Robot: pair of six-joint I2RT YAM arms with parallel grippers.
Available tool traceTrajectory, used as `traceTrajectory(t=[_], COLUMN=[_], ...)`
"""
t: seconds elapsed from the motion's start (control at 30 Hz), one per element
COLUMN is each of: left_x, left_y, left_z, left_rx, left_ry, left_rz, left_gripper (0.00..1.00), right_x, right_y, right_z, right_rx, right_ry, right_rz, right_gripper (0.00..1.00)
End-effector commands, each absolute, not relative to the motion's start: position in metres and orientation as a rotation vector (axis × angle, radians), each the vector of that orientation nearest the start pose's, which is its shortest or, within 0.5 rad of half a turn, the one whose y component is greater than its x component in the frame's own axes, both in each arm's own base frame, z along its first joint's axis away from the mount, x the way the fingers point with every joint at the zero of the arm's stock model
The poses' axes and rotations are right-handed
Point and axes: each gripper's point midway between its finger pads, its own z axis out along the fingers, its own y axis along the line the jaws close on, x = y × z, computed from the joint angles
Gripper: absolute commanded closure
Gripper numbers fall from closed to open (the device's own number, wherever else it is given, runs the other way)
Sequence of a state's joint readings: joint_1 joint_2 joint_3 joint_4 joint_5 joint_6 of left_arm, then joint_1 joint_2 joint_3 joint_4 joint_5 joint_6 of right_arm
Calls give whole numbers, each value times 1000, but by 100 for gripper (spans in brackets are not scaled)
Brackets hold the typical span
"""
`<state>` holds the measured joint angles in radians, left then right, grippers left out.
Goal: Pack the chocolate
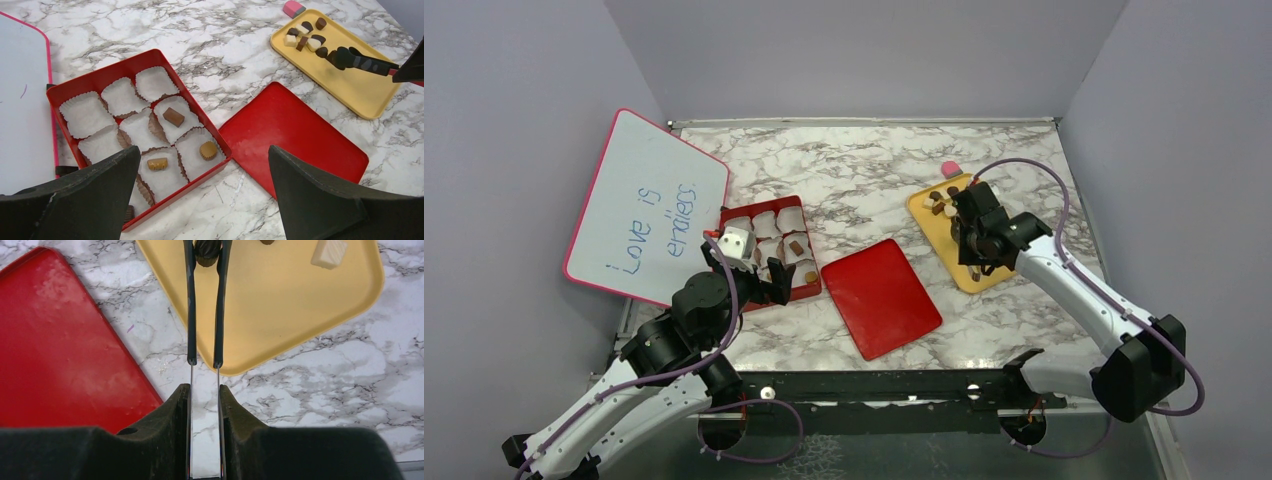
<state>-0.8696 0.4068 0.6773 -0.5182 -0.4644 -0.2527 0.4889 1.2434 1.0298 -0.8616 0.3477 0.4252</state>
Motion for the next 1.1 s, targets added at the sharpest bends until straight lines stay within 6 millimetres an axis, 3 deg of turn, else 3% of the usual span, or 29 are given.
traceTrajectory(t=[0.0,0.23,0.6,0.9,1.07], left_x=[197,197,193,187,181], left_y=[-117,-116,-109,-99,-84], left_z=[245,246,258,276,288], left_rx=[207,203,166,106,38], left_ry=[1786,1785,1739,1674,1613], left_rz=[-354,-351,-374,-419,-437], left_gripper=[1,1,1,1,1], right_x=[265,269,275,266,258], right_y=[104,115,163,230,277], right_z=[158,165,194,209,219], right_rx=[-23,-52,-153,-296,-392], right_ry=[2500,2480,2416,2358,2324], right_rz=[21,90,270,363,419], right_gripper=[73,73,74,74,74])
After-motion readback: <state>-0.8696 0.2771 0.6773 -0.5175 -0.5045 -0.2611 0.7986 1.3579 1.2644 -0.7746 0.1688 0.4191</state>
